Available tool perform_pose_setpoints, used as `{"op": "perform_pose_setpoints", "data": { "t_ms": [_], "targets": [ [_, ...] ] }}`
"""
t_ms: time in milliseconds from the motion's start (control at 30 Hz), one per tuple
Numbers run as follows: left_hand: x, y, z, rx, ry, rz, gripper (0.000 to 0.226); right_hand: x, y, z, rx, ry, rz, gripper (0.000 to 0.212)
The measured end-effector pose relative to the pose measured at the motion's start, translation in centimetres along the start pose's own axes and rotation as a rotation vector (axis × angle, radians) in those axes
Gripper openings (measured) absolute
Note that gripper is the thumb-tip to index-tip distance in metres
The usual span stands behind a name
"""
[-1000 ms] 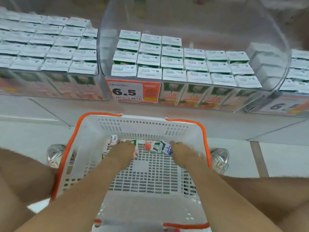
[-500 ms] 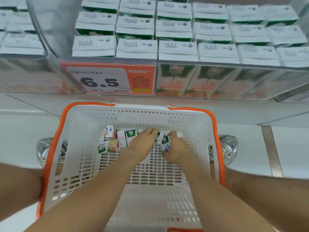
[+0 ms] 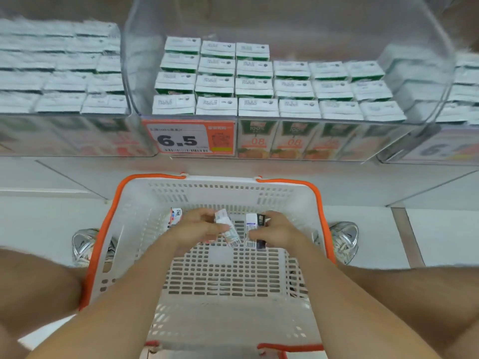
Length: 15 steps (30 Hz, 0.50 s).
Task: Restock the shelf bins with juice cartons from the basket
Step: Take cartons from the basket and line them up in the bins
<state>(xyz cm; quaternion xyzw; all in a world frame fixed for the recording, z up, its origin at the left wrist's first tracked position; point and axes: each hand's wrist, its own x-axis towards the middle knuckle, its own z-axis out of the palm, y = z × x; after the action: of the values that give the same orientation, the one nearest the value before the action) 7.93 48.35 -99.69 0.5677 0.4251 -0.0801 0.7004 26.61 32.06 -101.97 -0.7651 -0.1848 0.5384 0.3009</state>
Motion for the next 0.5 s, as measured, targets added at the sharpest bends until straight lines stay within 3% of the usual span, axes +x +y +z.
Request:
{"op": "perform_pose_setpoints", "data": {
  "t_ms": [100,200,367,500],
  "targets": [
    [-2.7,1.6,-1.2,-0.223,-0.096,-0.015,0.037,-2.2,-2.5,-0.7,-0.013,-0.036,-0.074,0.059],
    [-5.3,3.6,-1.5,-0.238,-0.194,0.032,0.041,-4.4,-4.8,-0.7,-0.024,-0.077,-0.147,0.076],
    [-8.5,6.5,-1.7,-0.186,-0.226,0.069,0.039,-8.1,-8.2,-0.6,-0.149,-0.080,-0.293,0.074],
    [-11.1,8.4,-1.5,-0.087,-0.162,0.145,0.048,-11.4,-11.3,-1.4,-0.260,-0.069,-0.397,0.064]
  ]
}}
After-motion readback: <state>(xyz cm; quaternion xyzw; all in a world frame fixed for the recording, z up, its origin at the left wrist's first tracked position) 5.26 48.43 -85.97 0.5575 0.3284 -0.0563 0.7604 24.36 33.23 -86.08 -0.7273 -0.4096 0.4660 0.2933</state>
